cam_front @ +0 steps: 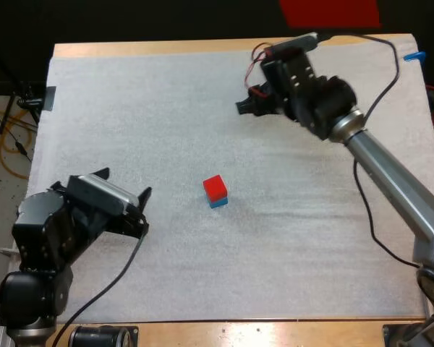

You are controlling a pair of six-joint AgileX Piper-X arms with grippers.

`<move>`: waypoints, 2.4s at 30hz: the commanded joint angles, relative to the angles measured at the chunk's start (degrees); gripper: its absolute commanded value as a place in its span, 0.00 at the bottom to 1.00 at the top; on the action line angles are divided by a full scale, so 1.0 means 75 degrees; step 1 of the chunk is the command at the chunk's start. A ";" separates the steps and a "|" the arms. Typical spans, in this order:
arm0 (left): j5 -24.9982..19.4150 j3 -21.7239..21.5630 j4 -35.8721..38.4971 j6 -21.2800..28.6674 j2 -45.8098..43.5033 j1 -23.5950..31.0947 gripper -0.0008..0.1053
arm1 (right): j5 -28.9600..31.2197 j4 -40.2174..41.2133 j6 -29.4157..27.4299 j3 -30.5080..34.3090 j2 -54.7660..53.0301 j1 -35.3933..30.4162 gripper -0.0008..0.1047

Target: Stack red cube on blue cube

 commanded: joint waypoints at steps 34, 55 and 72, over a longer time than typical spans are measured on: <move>0.0042 -0.0252 -0.0067 -0.0116 -0.0175 0.0143 0.71 | -0.0800 -0.0874 -0.1559 0.4685 -0.6804 -0.3598 0.58; 0.0003 -0.0231 0.2078 -0.0059 -0.4895 0.0143 0.71 | -0.1320 0.0708 -0.1076 0.7306 -1.2382 -0.3579 0.58; -0.0143 -0.0142 0.3331 -0.0021 -0.5928 0.0182 0.71 | -0.1825 0.1907 -0.1479 0.7707 -1.3891 -0.3586 0.58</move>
